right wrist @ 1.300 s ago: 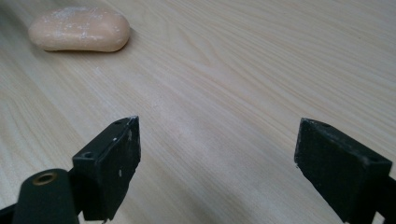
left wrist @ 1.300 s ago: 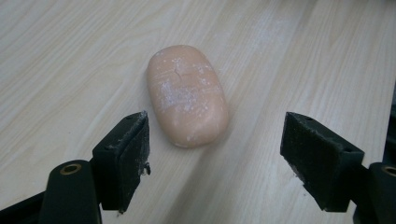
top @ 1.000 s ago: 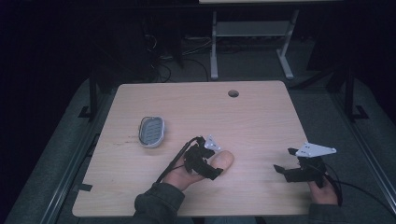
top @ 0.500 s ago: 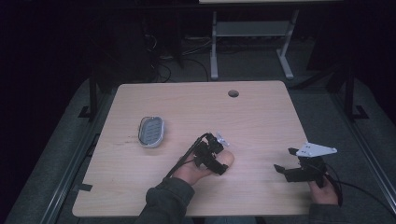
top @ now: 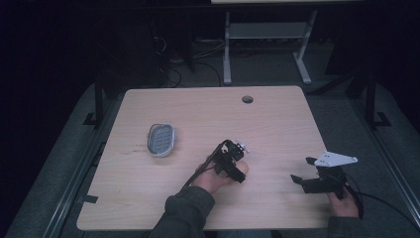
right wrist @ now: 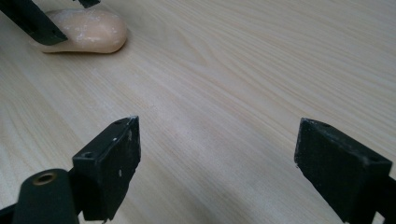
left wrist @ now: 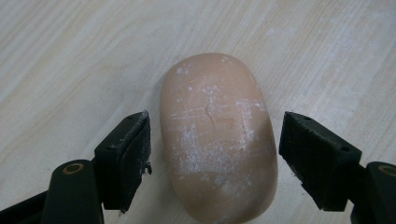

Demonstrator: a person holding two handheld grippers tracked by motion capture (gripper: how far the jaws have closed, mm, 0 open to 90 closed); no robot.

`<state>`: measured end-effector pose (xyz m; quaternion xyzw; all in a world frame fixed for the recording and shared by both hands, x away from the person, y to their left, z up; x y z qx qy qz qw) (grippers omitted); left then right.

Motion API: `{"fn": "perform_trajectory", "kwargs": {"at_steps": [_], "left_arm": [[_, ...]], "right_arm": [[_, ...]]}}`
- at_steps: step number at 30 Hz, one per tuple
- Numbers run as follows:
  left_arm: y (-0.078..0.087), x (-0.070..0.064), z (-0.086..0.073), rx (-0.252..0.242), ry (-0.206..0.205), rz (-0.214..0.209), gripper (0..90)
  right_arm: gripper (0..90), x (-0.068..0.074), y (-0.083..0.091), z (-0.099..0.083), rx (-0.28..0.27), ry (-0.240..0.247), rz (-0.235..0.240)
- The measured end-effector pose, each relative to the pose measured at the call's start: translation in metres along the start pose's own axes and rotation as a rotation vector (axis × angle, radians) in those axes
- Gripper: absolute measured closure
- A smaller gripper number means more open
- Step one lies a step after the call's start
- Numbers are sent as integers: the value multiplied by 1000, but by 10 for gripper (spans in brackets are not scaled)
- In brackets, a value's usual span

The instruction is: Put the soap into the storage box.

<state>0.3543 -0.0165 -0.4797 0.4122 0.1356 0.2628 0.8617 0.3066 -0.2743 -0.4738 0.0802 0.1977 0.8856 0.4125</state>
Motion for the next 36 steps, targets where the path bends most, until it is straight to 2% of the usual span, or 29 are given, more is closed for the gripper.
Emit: {"fn": "perform_trajectory", "kwargs": {"at_steps": [9,11,12,24,28,30,32,33,36], "left_arm": [[-11,-2,-1,38,28,11,267],[-13,-2,-1,51,17,22,277],[-14,-2,-1,61,24,20,286],[-17,-2,0,83,41,44,305],[-15,-2,-1,75,43,46,312],[-13,-1,-1,53,56,42,313],[-9,1,1,24,85,37,314],[-6,3,1,27,85,34,314],[3,9,2,4,126,27,315]], "right_arm": [[140,0,0,0,-2,1,0],[140,0,0,0,-2,0,0],[140,0,0,0,-1,-2,-1],[140,0,2,1,-8,-6,-6],[140,-1,2,1,-7,-8,-9],[140,-1,2,1,-8,-7,-9],[140,-2,2,0,-9,-5,-9],[140,-2,2,0,-11,0,-10],[140,-2,2,0,-12,-2,-12]]}}
Point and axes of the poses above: each handheld gripper's, and its own axes: y roughly backward along the jaws, z roughly out of its top, x roughly to its left, the point moved 5 cm from there along -y, roughly forward along the jaws, and after that the axes turned 14 degrees about -x, right-handed, at the moved point
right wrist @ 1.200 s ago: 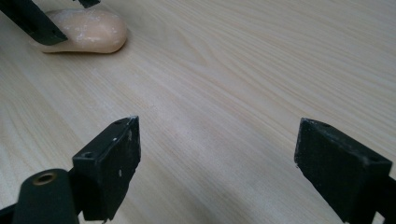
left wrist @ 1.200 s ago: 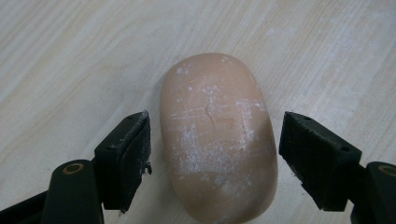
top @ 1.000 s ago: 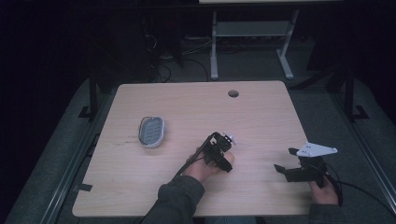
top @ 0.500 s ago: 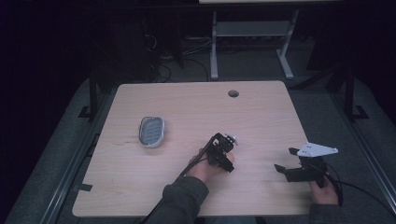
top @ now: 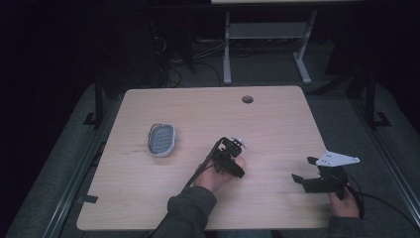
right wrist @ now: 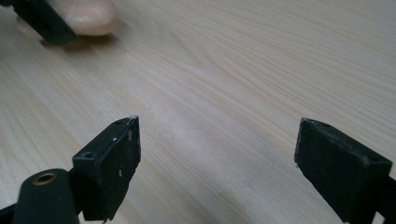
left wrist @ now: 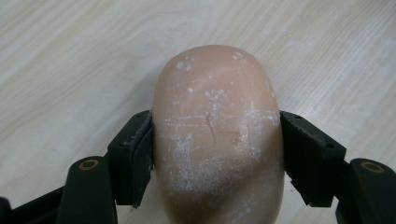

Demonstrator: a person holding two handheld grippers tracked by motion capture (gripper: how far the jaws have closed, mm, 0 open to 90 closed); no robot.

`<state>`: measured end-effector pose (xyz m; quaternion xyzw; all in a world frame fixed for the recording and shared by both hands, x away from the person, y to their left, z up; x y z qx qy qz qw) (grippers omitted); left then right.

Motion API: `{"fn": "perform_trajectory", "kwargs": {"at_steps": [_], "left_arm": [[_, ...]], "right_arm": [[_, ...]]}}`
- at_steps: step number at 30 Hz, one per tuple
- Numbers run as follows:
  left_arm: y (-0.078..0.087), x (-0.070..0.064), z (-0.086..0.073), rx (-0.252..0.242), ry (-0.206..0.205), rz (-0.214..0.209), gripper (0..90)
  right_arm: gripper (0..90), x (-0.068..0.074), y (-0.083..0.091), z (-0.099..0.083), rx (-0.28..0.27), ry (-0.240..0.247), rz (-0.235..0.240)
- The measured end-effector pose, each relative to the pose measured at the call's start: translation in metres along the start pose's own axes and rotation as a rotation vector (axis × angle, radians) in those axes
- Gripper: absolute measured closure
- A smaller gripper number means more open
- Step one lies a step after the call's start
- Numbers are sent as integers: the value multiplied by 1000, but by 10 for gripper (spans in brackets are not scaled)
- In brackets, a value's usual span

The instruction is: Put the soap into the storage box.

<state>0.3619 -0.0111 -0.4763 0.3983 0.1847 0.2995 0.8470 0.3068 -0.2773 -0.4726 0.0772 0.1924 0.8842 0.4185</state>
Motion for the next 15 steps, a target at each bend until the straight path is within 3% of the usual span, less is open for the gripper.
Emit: {"fn": "perform_trajectory", "kwargs": {"at_steps": [4,15], "left_arm": [[10,10,0,-23,51,-6,315],[44,49,-3,-75,168,34,316]], "right_arm": [[140,1,0,0,3,-3,1],[140,0,1,0,2,-8,-4]]}}
Point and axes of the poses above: each handheld gripper's, and its own axes: y roughly backward along the jaws, z roughly out of its top, x roughly to its left, the point moved 5 cm from there along -y, roughly forward along the jaws, and after that the axes turned 14 degrees about -x, right-handed, at the moved point
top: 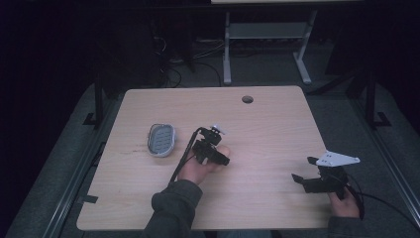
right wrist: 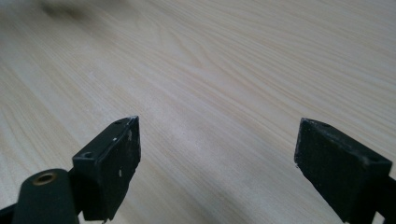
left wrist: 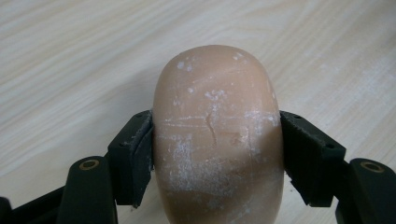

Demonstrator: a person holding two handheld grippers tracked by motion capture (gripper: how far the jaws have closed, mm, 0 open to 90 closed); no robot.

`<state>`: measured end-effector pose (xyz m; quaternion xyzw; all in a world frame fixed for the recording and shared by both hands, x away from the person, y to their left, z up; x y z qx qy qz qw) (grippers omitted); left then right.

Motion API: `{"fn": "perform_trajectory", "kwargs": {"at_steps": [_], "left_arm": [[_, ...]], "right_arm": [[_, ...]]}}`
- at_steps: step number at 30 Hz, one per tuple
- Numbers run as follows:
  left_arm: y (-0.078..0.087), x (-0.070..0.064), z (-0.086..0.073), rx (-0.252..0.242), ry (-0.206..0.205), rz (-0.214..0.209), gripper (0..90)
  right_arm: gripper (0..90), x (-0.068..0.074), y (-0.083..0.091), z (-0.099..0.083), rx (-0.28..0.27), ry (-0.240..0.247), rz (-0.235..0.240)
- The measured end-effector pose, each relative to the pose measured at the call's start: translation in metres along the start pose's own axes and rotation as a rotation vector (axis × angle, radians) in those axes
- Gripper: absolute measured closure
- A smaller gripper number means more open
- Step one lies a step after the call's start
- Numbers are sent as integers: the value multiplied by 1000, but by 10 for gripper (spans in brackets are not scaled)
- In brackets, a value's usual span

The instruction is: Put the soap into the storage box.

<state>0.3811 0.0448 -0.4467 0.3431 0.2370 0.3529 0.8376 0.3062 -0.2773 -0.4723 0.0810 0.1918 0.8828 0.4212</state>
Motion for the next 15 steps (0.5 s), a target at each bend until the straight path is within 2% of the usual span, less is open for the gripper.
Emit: {"fn": "perform_trajectory", "kwargs": {"at_steps": [10,15], "left_arm": [[29,35,4,-41,69,62,317],[40,51,4,-42,98,96,317]], "right_arm": [[140,0,1,0,1,7,-1],[140,0,1,0,1,5,-1]]}}
Point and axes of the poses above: each handheld gripper's, and its own axes: y roughly backward along the jaws, z roughly out of its top, x roughly to its left, the point moved 5 cm from there along -y, roughly forward along the jaws, and after that the axes turned 14 degrees about -x, right-handed, at the moved point
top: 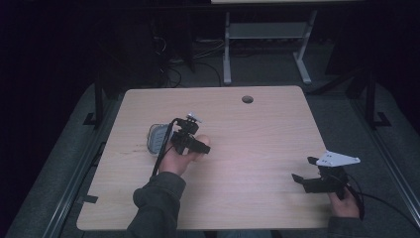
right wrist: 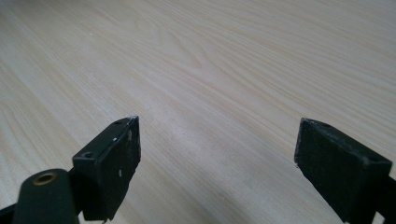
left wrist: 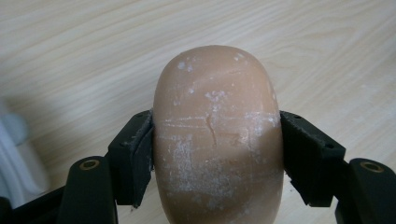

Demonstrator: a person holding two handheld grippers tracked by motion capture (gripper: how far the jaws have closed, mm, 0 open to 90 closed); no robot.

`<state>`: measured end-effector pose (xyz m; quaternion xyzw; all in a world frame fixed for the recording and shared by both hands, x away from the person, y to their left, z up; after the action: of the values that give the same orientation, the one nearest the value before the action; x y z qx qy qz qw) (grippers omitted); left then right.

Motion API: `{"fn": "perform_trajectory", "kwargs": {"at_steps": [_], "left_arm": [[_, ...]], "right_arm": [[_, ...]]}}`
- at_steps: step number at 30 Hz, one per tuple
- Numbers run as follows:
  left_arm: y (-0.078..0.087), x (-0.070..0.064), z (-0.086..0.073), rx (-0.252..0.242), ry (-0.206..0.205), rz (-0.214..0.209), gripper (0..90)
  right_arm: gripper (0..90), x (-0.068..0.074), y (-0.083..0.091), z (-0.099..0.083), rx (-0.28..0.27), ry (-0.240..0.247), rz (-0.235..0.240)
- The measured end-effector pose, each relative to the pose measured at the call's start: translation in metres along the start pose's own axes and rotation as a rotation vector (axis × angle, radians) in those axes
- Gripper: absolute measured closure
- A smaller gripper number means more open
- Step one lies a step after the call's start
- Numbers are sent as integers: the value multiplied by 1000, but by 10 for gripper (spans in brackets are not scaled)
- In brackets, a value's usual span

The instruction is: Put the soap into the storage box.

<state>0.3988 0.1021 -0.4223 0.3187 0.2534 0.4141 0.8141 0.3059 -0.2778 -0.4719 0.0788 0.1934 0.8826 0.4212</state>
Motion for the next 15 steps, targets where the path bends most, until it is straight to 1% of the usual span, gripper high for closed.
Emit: {"fn": "perform_trajectory", "kwargs": {"at_steps": [3,4,6,7,9,13,15], "left_arm": [[4,8,0,-1,10,19,317],[5,10,0,3,2,25,317],[6,13,0,0,17,36,317],[7,15,0,-3,18,43,318],[9,18,1,-6,28,46,318],[11,23,2,-1,34,55,318],[12,26,2,5,31,71,319]], "right_arm": [[140,0,0,0,0,1,0],[140,0,0,0,0,1,0],[140,0,0,0,0,1,-1],[140,0,0,0,1,1,0],[140,0,0,0,-1,0,0],[140,0,0,0,-2,-7,-1],[140,0,0,0,-1,-7,-1]]}}
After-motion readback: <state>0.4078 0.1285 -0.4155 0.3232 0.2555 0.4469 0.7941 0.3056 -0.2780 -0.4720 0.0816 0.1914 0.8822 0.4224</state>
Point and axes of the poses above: each handheld gripper's, and its own axes: y roughly backward along the jaws, z roughly out of its top, x roughly to its left, the point moved 5 cm from there along -y, roughly forward along the jaws, and after that the axes turned 14 degrees about -x, right-handed, at the moved point
